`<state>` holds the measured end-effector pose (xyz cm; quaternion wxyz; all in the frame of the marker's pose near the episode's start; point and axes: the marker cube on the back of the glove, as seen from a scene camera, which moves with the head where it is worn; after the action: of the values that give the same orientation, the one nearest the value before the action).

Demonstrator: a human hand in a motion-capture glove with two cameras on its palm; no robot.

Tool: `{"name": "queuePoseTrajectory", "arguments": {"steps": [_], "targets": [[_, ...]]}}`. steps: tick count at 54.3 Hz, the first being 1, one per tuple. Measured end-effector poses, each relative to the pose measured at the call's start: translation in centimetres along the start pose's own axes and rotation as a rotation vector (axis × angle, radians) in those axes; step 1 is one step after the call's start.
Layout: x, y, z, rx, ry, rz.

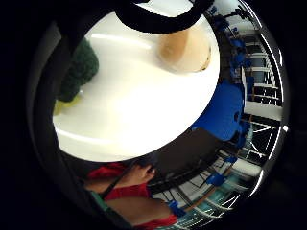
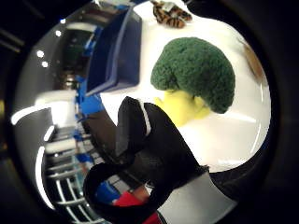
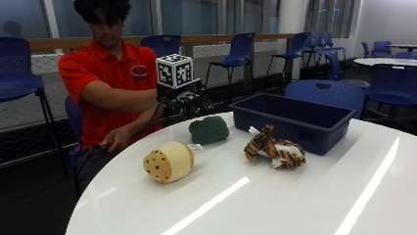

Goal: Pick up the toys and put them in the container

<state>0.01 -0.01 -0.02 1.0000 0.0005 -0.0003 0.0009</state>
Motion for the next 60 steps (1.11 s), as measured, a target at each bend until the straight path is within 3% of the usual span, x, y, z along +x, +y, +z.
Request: {"name": "queuePoseTrajectory", "arguments": {"steps": [60], "targets": [[-1.6,-1.0,3.2,-0.007,-0.053,-0.044]]}}
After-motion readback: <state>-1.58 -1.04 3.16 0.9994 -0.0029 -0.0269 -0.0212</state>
